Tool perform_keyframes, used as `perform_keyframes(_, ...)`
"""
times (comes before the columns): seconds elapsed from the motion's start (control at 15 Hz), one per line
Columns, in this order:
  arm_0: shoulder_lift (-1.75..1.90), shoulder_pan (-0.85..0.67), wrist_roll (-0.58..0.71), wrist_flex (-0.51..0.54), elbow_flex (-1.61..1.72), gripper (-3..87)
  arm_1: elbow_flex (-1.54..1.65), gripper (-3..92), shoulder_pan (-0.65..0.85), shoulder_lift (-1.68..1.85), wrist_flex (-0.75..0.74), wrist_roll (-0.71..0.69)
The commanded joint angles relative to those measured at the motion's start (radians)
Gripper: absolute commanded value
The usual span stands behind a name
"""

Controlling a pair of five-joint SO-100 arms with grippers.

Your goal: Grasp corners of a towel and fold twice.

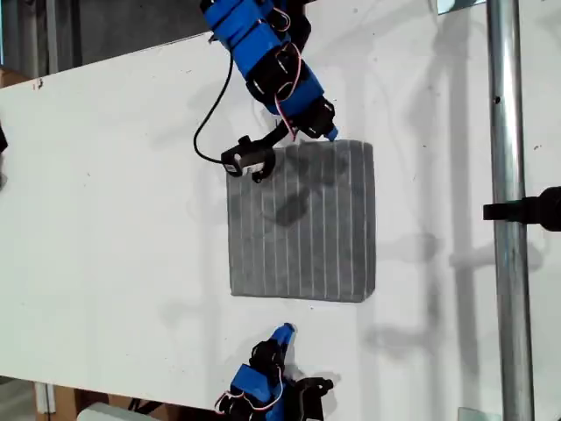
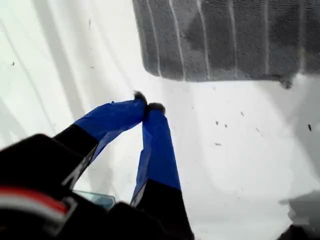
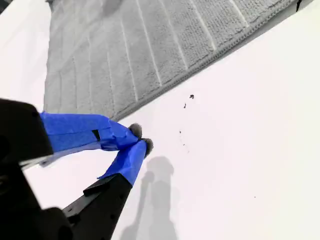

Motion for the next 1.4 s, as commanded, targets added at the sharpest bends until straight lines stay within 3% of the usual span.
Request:
perform_keyframes(0.0, 0.005, -0.023, 0.006, 0.003, 0.002, -1.5, -0.084, -0.2, -0.044, -0.011, -0.006, -0.006)
perform_keyframes(0.2, 0.005, -0.023, 0.011, 0.003, 0.002, -1.5, -0.086, -0.2, -0.060, -0.003, -0.012, -0.009)
perform_keyframes(0.27, 0.005, -0.021, 0.008, 0.003, 0.002, -1.5, -0.091, 29.3, -0.063, -0.009, -0.017, -0.009)
perform_keyframes(0.4, 0.005, -0.012, 0.006, 0.003, 0.002, -1.5, -0.137, 41.2, -0.071, -0.044, -0.014, -0.048)
perform_keyframes(0.93, 0.005, 0.009, 0.003, 0.005, 0.002, -1.5, -0.089, 39.1, -0.057, -0.476, -0.084, 0.048)
perform_keyframes(1.33, 0.005, 0.003, -0.014, 0.005, 0.002, -1.5, -0.098, 32.6, 0.014, -0.489, -0.092, 0.012)
